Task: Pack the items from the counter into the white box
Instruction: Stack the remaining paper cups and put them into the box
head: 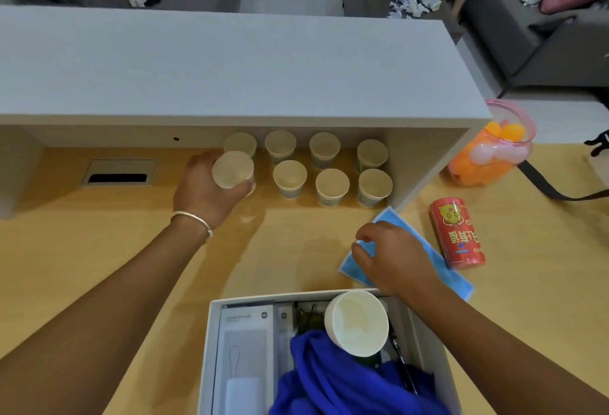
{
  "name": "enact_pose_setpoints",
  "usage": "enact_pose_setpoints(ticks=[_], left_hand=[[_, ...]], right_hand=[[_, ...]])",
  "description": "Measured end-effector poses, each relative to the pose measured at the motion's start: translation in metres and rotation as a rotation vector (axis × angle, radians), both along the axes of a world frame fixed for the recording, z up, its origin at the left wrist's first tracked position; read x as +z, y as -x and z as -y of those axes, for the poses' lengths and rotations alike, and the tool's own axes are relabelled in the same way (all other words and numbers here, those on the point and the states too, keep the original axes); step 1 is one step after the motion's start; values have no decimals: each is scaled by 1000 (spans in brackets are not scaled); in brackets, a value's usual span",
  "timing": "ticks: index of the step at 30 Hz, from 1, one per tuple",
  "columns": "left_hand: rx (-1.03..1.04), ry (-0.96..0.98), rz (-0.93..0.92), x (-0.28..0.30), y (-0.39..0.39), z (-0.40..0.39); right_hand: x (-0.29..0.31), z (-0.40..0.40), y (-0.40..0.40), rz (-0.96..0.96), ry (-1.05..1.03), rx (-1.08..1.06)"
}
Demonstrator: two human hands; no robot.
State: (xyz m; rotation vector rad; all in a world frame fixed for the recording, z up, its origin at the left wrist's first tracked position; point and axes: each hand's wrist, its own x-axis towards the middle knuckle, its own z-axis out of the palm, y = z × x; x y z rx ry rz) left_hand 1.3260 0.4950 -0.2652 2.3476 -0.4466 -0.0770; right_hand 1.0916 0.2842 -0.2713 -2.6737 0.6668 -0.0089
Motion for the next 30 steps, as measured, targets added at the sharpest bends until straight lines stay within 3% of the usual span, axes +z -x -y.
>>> enact_pose_setpoints(ticks=[7,17,30], left_hand=[[-95,192,79,23,7,23],[-233,36,3,-11,0,67],[-242,-72,-196,-63,-4,77]], right_hand=[[-3,2,0,-20,-27,2],[-3,2,0,3,-30,14],[-5,1,1,37,-11,5]])
